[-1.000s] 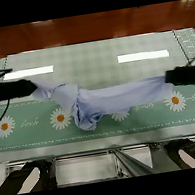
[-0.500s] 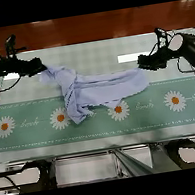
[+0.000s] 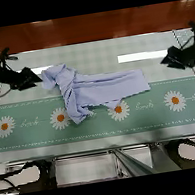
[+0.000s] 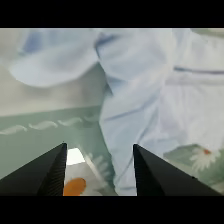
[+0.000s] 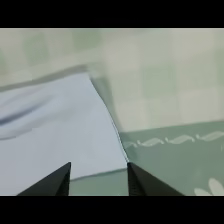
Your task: Fold the shirts.
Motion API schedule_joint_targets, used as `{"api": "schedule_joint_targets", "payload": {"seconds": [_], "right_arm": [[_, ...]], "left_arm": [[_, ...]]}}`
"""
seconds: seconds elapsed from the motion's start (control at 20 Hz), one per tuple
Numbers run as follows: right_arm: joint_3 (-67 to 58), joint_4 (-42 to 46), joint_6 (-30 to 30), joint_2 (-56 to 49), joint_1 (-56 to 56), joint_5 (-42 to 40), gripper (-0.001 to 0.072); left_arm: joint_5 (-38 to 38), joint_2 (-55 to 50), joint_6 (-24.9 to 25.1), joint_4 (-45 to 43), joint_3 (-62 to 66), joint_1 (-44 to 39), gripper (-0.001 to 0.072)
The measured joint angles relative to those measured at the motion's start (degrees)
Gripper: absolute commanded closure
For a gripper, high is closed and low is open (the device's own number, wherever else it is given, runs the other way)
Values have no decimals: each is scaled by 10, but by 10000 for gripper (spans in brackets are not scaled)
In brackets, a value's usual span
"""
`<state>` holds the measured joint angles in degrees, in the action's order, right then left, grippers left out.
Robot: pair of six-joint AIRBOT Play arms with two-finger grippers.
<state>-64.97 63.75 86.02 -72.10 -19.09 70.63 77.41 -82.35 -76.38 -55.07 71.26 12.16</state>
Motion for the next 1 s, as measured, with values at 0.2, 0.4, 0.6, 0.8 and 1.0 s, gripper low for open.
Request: {"api": "schedule_joint_targets", "payload": {"seconds": [0.2,0.4,0.6,0.8,1.0], "right_arm": [[157,-55,-52,88,-60,-35,301],[232,-104,-85,124,-84,-54,301],[254,-130,-96,134,-90,-63,301],[260,-137,-99,136,-92,-70,302],[271,-135,-102,123,-93,-76,301]], "left_arm": [[-4,56,49,68,-169,5,202],[-70,73,64,99,-276,-12,200],[-140,76,57,129,-310,-74,201],[-202,70,42,142,-317,-151,651],[-213,68,45,144,-294,-164,681]]}}
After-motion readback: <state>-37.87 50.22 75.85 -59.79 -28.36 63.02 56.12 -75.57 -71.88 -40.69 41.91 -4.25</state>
